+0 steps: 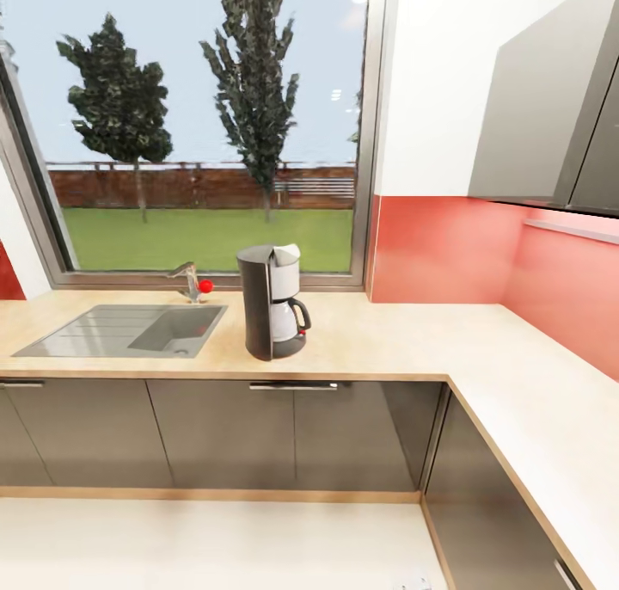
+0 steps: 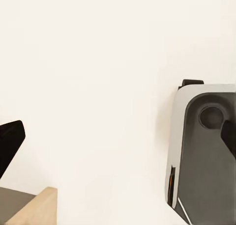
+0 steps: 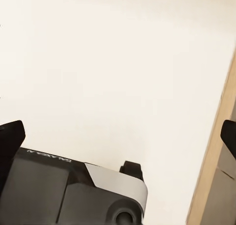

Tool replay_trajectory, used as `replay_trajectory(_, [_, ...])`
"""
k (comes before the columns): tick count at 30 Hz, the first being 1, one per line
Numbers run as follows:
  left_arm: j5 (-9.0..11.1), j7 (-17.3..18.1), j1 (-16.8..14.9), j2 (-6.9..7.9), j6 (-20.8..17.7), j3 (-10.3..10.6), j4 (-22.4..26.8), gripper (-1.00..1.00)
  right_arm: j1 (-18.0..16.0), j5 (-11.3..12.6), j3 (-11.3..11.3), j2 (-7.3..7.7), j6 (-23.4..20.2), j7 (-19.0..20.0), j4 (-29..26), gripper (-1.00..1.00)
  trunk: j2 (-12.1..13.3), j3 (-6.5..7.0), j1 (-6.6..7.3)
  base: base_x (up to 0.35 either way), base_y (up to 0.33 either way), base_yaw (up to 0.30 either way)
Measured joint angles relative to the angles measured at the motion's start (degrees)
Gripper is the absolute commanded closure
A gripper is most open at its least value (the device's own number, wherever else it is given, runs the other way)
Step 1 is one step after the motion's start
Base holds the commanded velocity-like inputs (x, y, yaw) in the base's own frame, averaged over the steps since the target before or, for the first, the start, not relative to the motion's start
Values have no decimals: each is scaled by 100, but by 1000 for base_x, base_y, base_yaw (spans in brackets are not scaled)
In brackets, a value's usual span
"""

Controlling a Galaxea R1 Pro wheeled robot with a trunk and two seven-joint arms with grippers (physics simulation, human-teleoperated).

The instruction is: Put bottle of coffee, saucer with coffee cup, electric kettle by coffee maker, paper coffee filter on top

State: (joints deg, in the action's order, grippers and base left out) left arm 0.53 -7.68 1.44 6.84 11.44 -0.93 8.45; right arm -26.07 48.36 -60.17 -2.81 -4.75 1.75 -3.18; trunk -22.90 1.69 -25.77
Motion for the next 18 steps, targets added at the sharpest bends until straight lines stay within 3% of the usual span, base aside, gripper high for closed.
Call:
replay_trajectory(13, [17,19,-1,-7,0,4,15,-100,0,-14,1,-8,0,-12,5,-100,1,-45,0,0,1,235])
replay_trajectory(18, [42,17,-1,-7,1,-3,16,-100,0,-24,1,1,-1,-12,6,-100,1,-62,0,0,137,181])
